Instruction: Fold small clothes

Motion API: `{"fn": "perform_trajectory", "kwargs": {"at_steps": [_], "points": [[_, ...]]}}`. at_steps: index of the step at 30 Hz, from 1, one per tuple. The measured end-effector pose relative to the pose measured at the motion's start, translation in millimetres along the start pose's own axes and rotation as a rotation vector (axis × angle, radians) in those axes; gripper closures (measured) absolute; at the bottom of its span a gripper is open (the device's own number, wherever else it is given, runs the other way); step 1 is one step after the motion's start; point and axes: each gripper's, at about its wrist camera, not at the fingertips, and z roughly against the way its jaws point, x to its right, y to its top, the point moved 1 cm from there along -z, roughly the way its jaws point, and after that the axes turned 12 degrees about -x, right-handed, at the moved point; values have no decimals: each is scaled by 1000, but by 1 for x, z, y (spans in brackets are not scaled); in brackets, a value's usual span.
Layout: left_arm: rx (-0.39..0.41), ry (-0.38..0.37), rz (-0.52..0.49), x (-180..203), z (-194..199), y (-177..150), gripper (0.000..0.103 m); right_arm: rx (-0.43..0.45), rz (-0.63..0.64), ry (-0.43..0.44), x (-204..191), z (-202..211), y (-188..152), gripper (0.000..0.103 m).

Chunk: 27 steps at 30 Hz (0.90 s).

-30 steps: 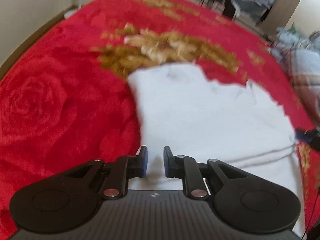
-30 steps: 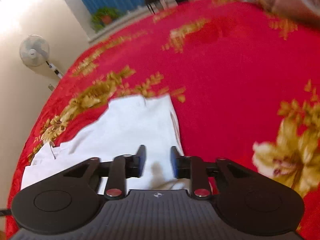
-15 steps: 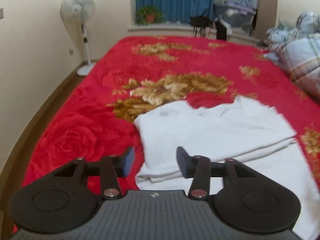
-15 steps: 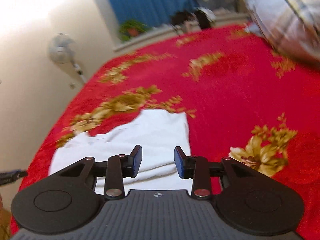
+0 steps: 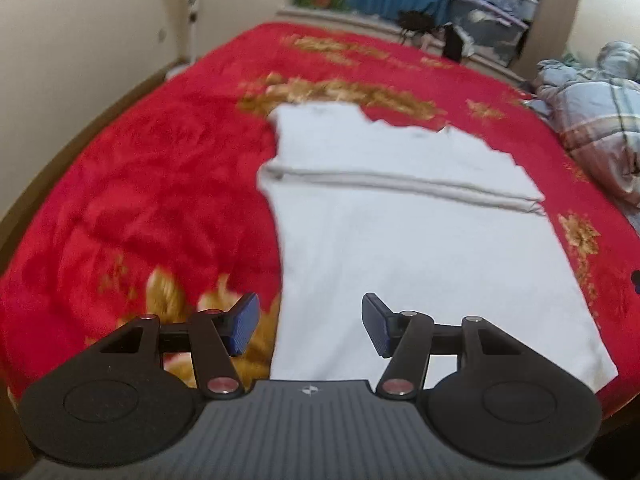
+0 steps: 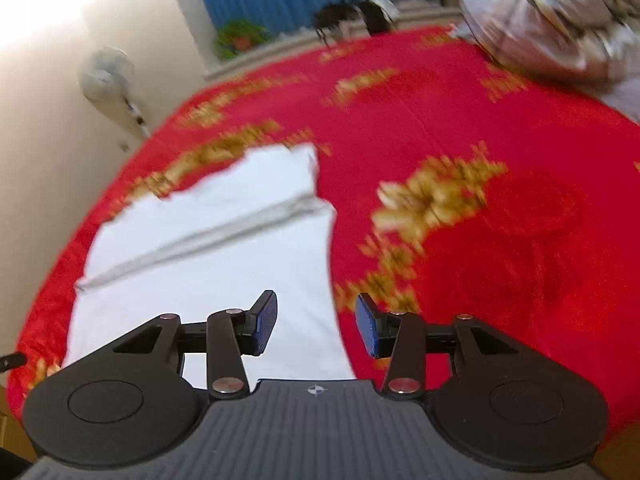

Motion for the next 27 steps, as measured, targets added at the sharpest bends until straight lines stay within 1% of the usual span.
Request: {"fn": "perform_trajectory", "kwargs": {"at_steps": [3,5,8,10,12,14,16,18,20,22,24,25,27], "points": [[-32,-2,39,-16,-11,2,42,-45,-37,26,8,-10,-4,58],[-80,-12,86,-26,-24,5,42,-76,-55,42,11,-17,-5,58],[-171,-57,153,-39,-39,1,42,-126,-92,43,16,-27,-7,58],[-206,-68,169,-43,-46,-1,42,-170,-97,35,16,-34,-10,58],[-225,-87,195,-47,-48,-6,42,-232,-96,14,18,-46,-15,58],[-242,-94,219,-51,-50,-9,42,-275,-103,-11,22,-56,-19,58],[-265,-92,229,-54,-52,-12,45,-314,-120,-34,26,-65,-22,58],[-289,-80,222,-51,-55,-17,48,-344,-133,-39,30,-72,-25,58],[-307,-59,201,-47,-60,-20,51,-364,-141,-43,32,-76,-28,58],[-303,-34,164,-42,-60,-22,51,-377,-127,-51,31,-79,-30,58],[-298,-7,136,-38,-60,-23,60,-379,-100,-62,28,-80,-30,57],[-293,6,127,-37,-59,-24,62,-380,-89,-63,26,-80,-30,56],[-287,6,115,-36,-58,-25,81,-379,-72,-67,24,-80,-31,56]]}}
